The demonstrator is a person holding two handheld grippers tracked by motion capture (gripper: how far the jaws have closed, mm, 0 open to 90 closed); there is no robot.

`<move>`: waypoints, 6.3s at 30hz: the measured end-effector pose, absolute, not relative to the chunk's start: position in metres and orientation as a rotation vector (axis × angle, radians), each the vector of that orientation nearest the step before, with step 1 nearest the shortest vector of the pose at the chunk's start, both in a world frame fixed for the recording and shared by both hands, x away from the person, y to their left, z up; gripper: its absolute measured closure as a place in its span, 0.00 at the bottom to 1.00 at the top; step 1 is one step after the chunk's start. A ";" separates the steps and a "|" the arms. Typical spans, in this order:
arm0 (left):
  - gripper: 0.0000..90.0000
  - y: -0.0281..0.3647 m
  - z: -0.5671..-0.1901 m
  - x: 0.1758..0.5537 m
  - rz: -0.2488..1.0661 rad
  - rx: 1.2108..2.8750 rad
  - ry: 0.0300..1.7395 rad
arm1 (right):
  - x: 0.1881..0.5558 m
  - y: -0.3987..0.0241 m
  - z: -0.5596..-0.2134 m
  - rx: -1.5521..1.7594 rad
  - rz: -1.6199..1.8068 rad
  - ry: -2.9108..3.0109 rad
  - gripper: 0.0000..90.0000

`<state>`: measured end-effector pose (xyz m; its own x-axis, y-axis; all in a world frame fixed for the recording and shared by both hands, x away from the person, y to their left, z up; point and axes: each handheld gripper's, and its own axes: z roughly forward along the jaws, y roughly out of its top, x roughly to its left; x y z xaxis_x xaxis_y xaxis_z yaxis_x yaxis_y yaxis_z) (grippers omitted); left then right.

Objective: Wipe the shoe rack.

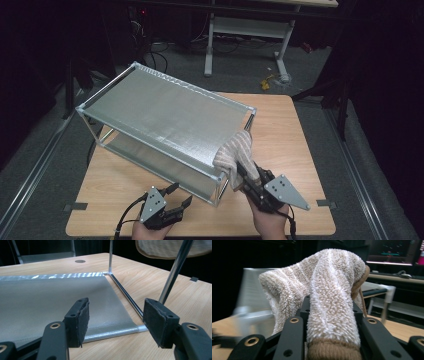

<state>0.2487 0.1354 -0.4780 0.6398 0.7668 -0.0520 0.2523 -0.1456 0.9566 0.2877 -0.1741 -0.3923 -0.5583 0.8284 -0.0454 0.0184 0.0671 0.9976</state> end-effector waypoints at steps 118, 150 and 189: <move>0.42 0.136 -0.478 0.243 0.541 1.687 0.837 | 0.424 -0.218 -0.466 1.347 1.131 1.717 0.77; 0.42 0.142 -0.478 0.246 0.551 1.697 0.853 | 0.411 -0.225 -0.463 1.302 1.086 1.775 0.77; 0.42 0.156 -0.477 0.254 0.566 1.680 0.902 | 0.343 -0.270 -0.442 1.247 1.113 1.738 0.44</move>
<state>0.2544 0.1556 -0.4766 0.5968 0.7988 -0.0759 0.2785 -0.1176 0.9532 0.3435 -0.2703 -0.4425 -0.2786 0.9582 -0.0643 0.3425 0.1616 0.9255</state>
